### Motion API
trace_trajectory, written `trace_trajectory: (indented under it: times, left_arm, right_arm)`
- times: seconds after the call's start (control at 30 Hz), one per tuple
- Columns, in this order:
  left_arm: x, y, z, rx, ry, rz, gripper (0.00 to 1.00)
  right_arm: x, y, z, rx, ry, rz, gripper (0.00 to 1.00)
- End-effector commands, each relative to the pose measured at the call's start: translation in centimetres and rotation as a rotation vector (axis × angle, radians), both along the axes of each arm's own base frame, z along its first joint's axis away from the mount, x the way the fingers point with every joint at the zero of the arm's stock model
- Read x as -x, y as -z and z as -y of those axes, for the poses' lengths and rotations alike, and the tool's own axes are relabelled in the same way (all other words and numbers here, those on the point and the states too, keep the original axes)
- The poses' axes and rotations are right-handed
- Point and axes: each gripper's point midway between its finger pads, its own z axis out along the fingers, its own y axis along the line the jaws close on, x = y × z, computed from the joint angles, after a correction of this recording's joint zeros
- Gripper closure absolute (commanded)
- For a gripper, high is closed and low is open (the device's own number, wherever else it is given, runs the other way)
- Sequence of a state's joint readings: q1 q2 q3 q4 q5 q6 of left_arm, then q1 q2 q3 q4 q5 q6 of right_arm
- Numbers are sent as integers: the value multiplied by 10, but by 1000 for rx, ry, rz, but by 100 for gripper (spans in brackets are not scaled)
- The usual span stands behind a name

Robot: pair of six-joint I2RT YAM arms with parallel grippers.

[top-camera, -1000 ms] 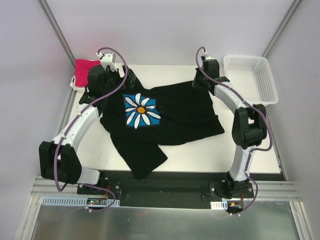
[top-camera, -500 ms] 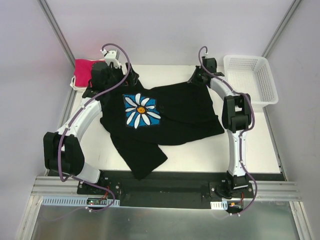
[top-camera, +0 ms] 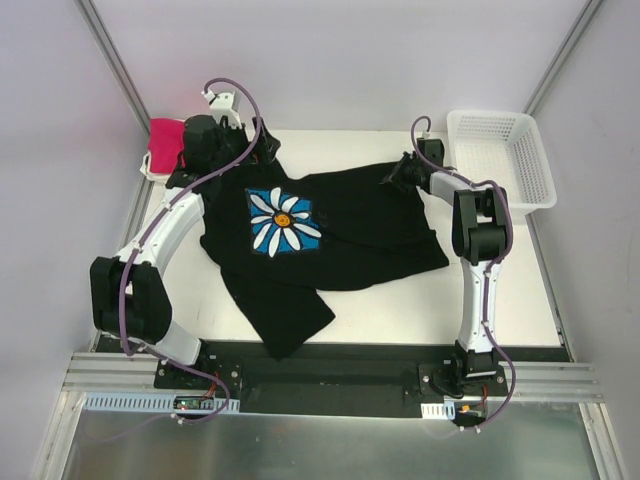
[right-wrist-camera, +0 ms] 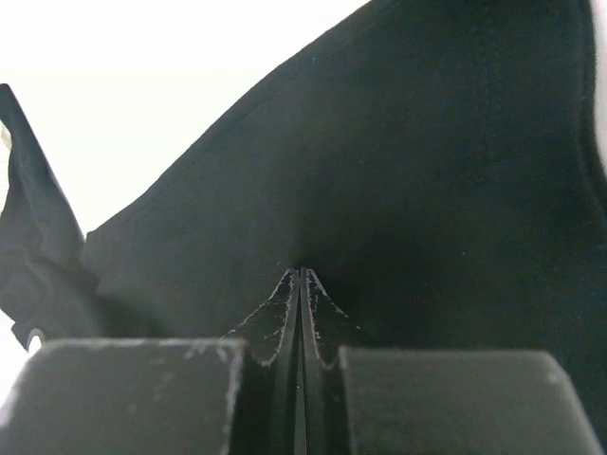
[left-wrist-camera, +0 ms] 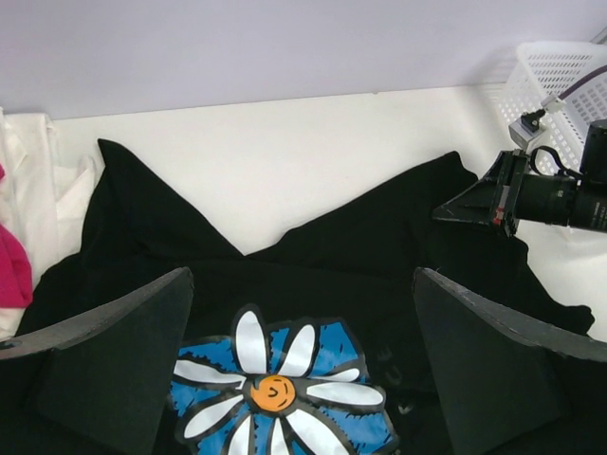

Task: Fold and stack the t-shirts
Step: Flatten out the tshirt

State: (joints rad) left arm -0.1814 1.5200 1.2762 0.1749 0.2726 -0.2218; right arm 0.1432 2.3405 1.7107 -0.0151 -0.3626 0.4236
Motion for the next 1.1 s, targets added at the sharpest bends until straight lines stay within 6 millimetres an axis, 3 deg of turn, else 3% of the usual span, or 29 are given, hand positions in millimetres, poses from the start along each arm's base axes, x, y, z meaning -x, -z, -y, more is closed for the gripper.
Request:
trace_trajectory:
  times: [0.0, 0.23, 0.4, 0.53, 0.57, 0.6, 0.7, 0.83, 0.9, 1.07]
  left_arm:
    - [-5, -22, 7, 31, 33, 43, 1]
    - [5, -49, 1, 23, 18, 104, 1]
    - [16, -66, -8, -5, -12, 151, 1]
    - [21, -69, -15, -32, -37, 168, 1]
    - [22, -70, -16, -40, -41, 173, 1]
    - [24, -69, -18, -47, -49, 172, 1]
    - [26, -66, -21, -56, -62, 172, 1]
    - [27, -67, -21, -59, -53, 174, 1]
    - [28, -69, -17, -48, -38, 175, 1]
    - [26, -67, -9, -7, -4, 167, 1]
  right_arm:
    - [1, -28, -15, -82, -2, 39, 98]
    - [-24, -32, 4, -150, 96, 37, 98]
    - [-43, -47, 37, -157, 187, 85, 93]
    - [-59, -60, 62, -145, 239, 128, 92]
    - [-62, -52, 69, -143, 251, 113, 92]
    - [-70, -62, 73, -150, 255, 134, 92]
    - [-77, -50, 76, -145, 257, 108, 91]
    - [-83, -50, 76, -140, 248, 111, 89]
    - [-84, -49, 88, -144, 265, 107, 86]
    - [-74, -73, 76, -177, 220, 139, 78]
